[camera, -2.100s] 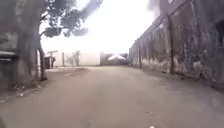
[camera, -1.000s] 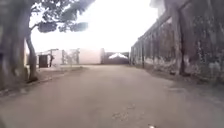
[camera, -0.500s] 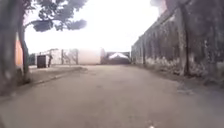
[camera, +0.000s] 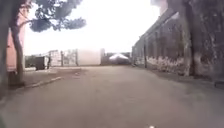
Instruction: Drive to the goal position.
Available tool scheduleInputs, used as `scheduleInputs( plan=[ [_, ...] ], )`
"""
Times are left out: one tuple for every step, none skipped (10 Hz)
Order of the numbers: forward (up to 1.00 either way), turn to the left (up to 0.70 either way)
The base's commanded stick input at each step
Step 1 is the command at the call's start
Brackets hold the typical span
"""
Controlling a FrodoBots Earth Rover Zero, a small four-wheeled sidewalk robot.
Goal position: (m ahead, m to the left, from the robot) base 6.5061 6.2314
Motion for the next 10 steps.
scheduleInputs(
  plan=[
    [0.50, 0.00],
    [0.50, 0.00],
    [0.50, 0.00],
    [0.50, 0.00],
    [0.50, 0.00],
    [0.50, 0.00],
    [0.50, 0.00],
    [0.50, 0.00],
    [0.50, 0.00],
    [0.50, 0.00]
  ],
)
